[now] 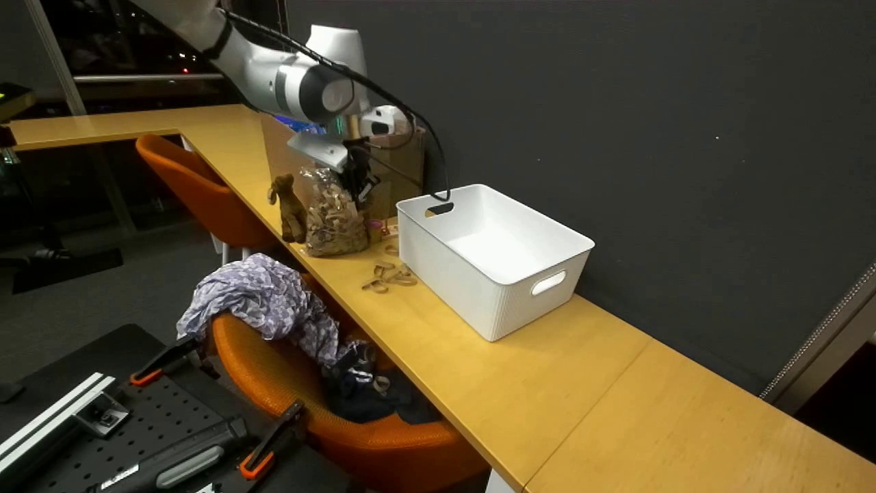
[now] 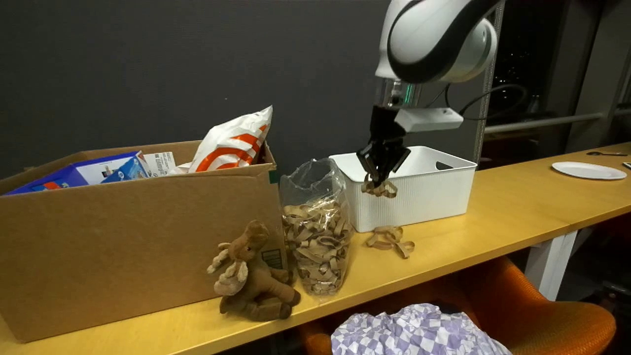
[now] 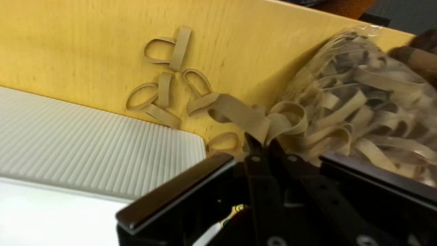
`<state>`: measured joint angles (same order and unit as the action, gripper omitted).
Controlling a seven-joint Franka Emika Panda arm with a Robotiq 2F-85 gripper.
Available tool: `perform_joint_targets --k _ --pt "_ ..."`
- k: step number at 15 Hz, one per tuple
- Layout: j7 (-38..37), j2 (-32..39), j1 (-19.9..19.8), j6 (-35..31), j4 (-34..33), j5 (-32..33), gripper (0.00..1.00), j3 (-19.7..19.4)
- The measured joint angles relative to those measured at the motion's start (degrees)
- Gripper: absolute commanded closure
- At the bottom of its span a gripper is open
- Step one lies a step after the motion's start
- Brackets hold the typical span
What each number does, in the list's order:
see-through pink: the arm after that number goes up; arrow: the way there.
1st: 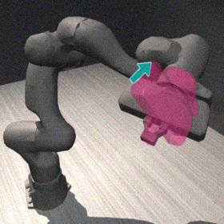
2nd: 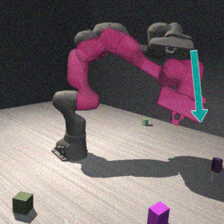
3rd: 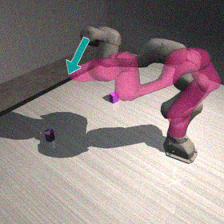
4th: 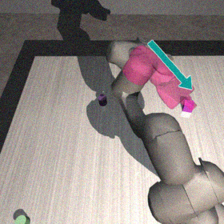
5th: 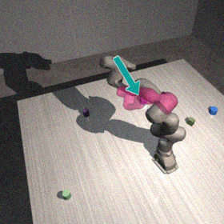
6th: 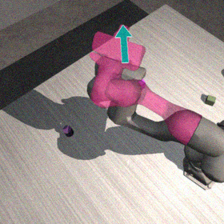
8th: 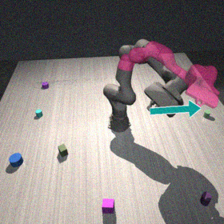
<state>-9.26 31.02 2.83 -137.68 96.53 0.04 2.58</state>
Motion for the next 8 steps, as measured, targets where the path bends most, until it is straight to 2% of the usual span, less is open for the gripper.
perform_joint_targets --k 4,8 --pt "-1.04 -9.88 2.05 3.87 1.21 2.07 0.98 -1.00" --pt "-1.00 -12.35 3.89 3.73 -0.43 5.28 0.98 -0.78"
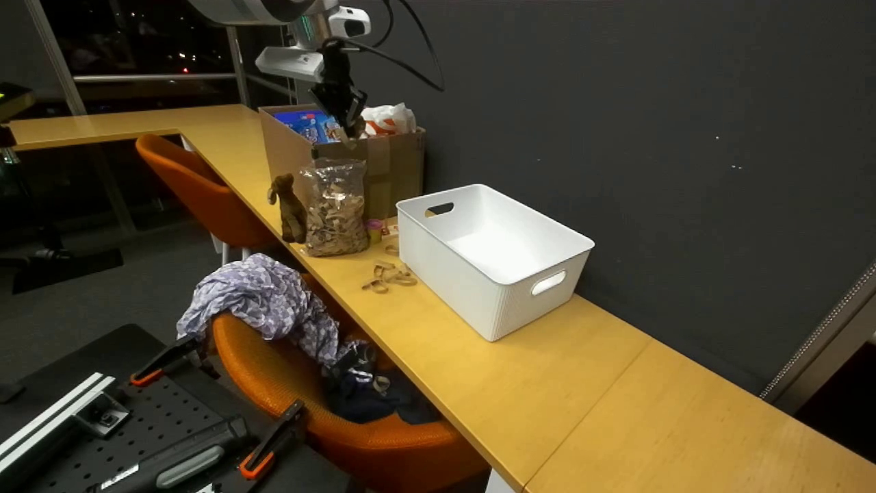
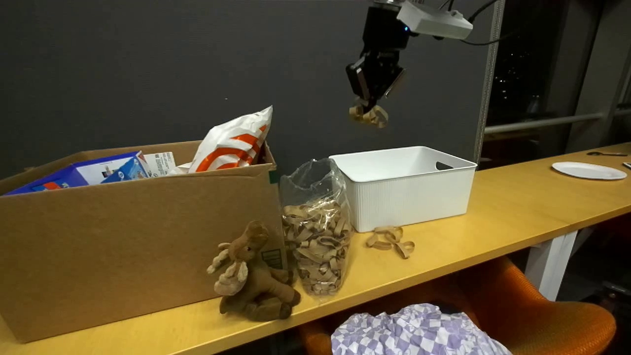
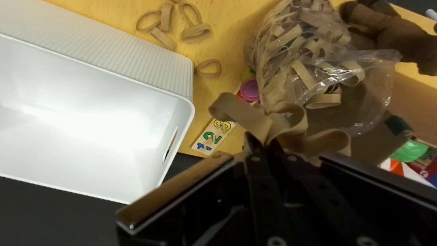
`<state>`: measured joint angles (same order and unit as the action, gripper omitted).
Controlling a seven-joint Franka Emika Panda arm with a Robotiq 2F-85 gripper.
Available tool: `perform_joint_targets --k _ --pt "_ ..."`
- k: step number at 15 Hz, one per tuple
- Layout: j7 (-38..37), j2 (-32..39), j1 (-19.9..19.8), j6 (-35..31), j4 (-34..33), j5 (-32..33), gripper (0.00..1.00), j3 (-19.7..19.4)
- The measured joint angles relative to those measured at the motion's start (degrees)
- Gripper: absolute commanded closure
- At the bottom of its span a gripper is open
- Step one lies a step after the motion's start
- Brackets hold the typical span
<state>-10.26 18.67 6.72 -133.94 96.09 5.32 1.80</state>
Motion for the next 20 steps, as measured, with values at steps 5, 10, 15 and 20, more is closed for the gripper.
perform_joint_targets --k 5,10,15,20 --pt "2.26 6.15 2.84 -3.79 -2.66 2.02 0.98 1.32" --pt "5.78 14.99 4.97 -6.79 -8.60 5.15 0.98 1.40" --pt "8.60 19.61 6.04 -6.78 -14.36 5.78 0.98 1.38" --pt "9.33 21.57 6.64 -6.70 -16.99 5.78 0.53 1.38"
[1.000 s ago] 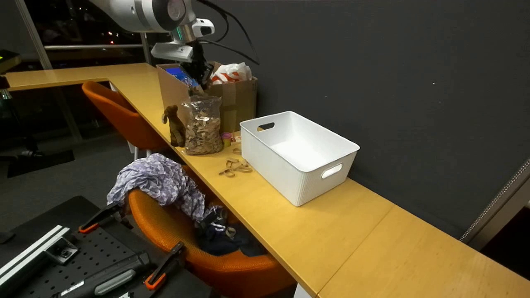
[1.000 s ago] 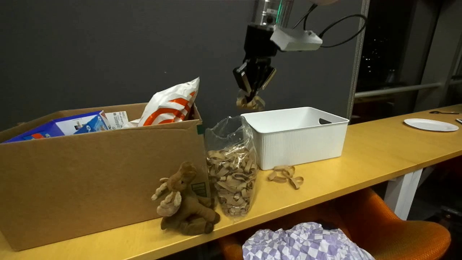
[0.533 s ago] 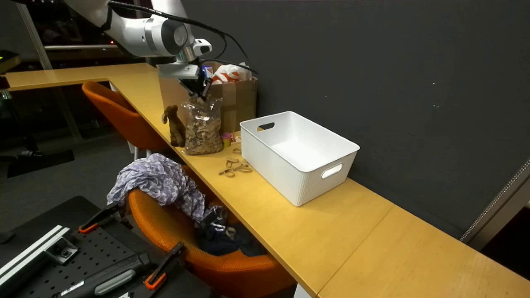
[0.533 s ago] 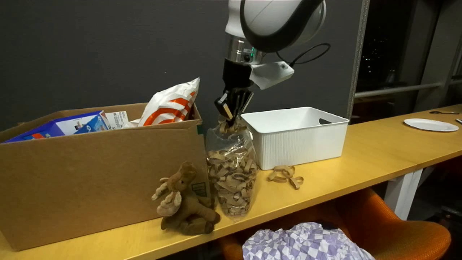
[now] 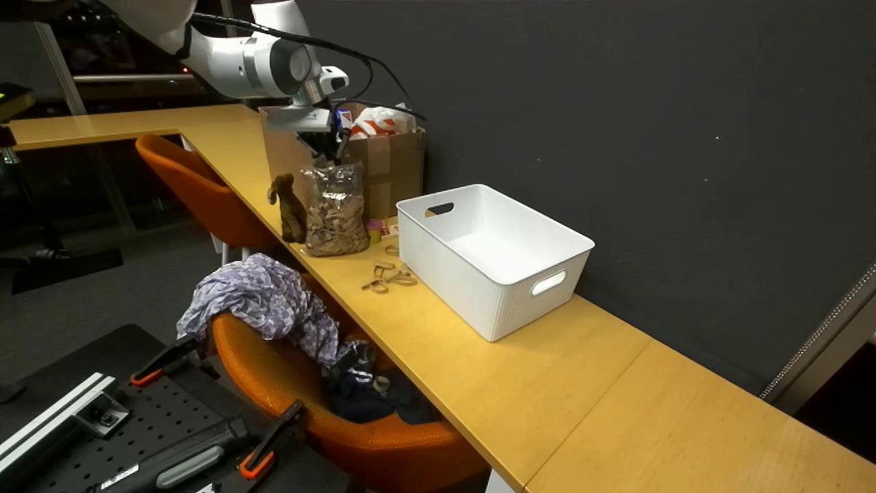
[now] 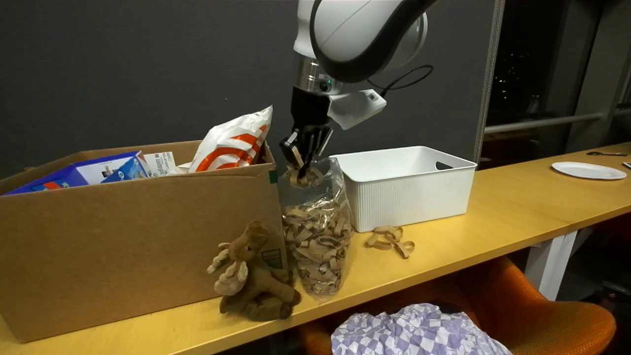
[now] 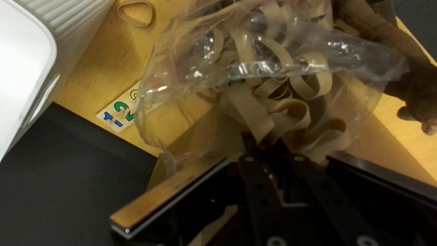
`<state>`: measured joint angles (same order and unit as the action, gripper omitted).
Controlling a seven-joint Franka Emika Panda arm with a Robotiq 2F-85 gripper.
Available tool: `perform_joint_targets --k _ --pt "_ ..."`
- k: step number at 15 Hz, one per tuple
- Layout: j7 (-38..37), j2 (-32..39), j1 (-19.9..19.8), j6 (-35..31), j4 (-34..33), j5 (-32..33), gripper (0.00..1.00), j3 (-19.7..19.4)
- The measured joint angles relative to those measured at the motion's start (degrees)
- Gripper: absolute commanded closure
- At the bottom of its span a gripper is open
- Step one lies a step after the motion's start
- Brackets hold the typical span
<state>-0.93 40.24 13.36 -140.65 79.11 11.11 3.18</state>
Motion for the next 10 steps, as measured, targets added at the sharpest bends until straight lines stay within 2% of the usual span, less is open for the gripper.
perform_joint_targets --k 7,8,10 --pt "-0.22 -0.23 0.66 0.05 0.09 0.00 0.04 0.00" --pt "-0.44 -0.59 0.67 0.05 0.25 0.00 0.00 0.00" --pt "-1.33 -1.72 0.67 0.13 0.86 0.00 0.00 -0.25"
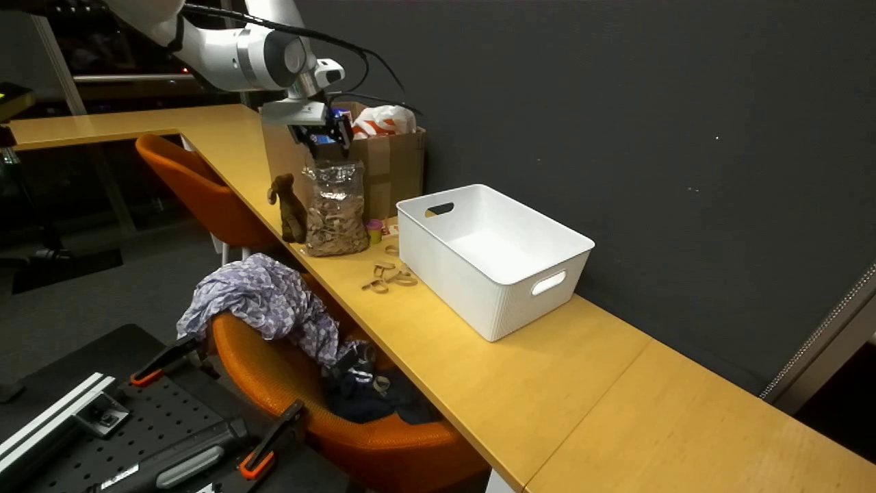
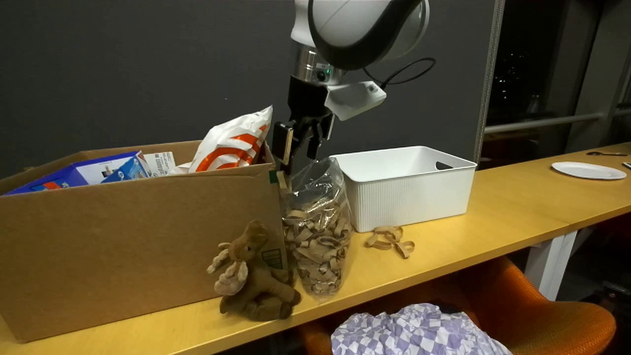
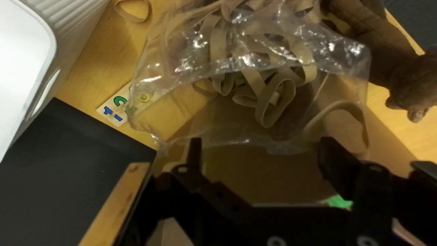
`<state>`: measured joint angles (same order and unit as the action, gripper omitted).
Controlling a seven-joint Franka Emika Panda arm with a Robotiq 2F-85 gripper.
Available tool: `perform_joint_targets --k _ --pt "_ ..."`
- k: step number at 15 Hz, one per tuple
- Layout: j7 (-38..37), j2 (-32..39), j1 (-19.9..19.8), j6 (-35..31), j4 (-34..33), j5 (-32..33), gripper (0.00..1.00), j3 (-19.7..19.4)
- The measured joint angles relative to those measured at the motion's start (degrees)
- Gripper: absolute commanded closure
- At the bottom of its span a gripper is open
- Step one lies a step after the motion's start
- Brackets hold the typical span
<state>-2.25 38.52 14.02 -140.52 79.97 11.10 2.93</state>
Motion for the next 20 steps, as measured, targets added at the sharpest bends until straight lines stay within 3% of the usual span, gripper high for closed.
perform_joint_targets --k 12,16,20 --pt "-4.33 -11.78 -3.59 1.76 12.90 0.00 0.00 -4.46" --pt "-7.55 -17.63 -5.81 2.89 22.97 -0.11 0.00 -4.95" --pt "-9.26 -20.08 -8.42 -5.95 35.33 -0.08 0.00 -5.81"
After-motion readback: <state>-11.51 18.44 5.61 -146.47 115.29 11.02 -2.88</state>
